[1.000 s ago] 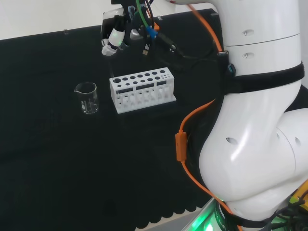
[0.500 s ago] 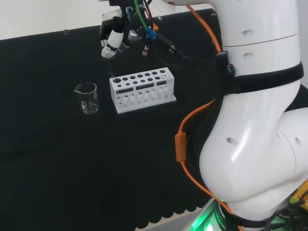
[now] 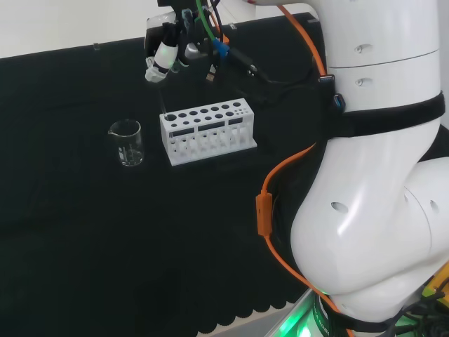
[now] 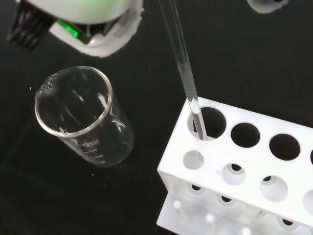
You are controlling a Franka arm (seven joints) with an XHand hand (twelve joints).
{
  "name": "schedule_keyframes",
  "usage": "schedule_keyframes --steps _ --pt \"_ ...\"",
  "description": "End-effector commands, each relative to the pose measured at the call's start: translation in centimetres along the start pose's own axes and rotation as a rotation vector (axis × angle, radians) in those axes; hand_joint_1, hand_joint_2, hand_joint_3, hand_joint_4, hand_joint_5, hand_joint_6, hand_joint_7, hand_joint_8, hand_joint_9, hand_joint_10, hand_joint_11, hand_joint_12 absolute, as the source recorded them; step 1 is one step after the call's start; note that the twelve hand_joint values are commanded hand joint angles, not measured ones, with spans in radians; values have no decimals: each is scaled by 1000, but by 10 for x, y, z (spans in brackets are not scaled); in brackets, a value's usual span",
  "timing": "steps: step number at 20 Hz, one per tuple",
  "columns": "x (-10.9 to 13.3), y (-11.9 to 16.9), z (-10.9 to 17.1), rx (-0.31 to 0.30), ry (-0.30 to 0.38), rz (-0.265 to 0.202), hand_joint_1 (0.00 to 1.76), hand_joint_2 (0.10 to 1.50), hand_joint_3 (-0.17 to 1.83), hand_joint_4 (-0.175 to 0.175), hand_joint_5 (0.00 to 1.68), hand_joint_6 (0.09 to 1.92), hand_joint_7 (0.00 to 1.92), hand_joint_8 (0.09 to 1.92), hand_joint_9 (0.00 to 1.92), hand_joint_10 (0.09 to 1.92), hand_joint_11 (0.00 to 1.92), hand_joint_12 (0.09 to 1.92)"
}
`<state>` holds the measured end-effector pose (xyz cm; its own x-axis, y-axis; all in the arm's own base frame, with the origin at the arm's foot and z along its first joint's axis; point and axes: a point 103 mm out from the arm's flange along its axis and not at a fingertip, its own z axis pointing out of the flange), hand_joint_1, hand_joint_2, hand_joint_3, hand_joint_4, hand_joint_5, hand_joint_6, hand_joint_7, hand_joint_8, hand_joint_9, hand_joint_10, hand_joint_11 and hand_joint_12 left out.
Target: Take the glass rod from the white test tube rack.
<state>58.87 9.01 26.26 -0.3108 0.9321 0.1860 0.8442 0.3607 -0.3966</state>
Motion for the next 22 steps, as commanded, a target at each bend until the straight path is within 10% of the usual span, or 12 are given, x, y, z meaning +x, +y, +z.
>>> schedule_keyframes --steps 1,6,16,22 --pt "1 1 1 -2 4 -1 1017 533 663 -175 936 888 1283 722 1506 447 1550 944" --pt "7 6 4 29 -24 77 1016 535 659 -175 947 879 1298 708 1542 421 1585 935" --pt "11 14 7 15 4 11 975 521 669 -175 815 995 1230 753 1535 384 1584 953" --pt "9 12 4 -12 4 -7 1058 561 667 -175 1034 811 1409 589 1653 307 1707 854"
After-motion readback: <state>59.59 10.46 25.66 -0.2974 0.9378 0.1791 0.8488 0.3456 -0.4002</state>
